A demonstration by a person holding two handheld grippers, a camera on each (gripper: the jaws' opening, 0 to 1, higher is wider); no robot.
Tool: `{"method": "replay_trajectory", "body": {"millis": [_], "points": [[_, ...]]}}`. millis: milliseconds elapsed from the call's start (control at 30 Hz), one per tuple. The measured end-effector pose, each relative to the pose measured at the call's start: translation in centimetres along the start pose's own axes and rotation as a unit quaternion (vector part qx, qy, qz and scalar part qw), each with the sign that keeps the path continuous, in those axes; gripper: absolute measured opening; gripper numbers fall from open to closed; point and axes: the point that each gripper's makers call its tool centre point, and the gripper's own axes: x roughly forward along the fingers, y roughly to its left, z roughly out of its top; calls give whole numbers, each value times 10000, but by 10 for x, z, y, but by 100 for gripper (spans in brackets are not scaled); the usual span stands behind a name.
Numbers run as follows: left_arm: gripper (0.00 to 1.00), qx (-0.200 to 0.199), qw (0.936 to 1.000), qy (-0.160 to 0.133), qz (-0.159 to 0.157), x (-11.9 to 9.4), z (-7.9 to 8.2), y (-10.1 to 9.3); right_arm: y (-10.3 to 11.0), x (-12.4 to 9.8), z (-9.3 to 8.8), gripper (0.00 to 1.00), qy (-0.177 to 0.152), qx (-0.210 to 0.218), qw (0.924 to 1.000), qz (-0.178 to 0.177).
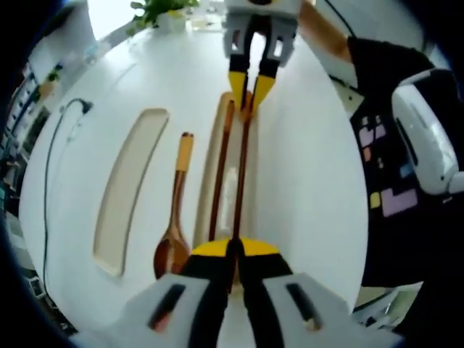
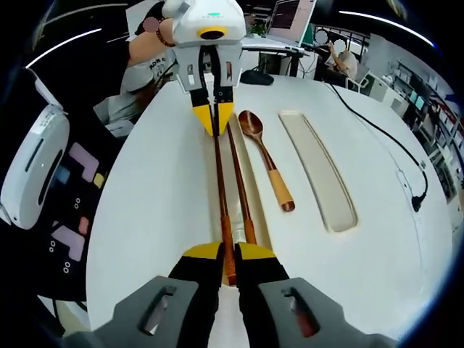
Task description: Arrange the utensils inside the cutlery case until each visible utensil rests in its matching compartment.
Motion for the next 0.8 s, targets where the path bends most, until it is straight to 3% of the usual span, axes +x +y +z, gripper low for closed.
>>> {"method": "replay_trajectory", "body": {"millis": [800], "points": [[3,-9,9998,-109,147,-2,0,4,-2,-4,-2,8,-20,-22,10000,-54]]}}
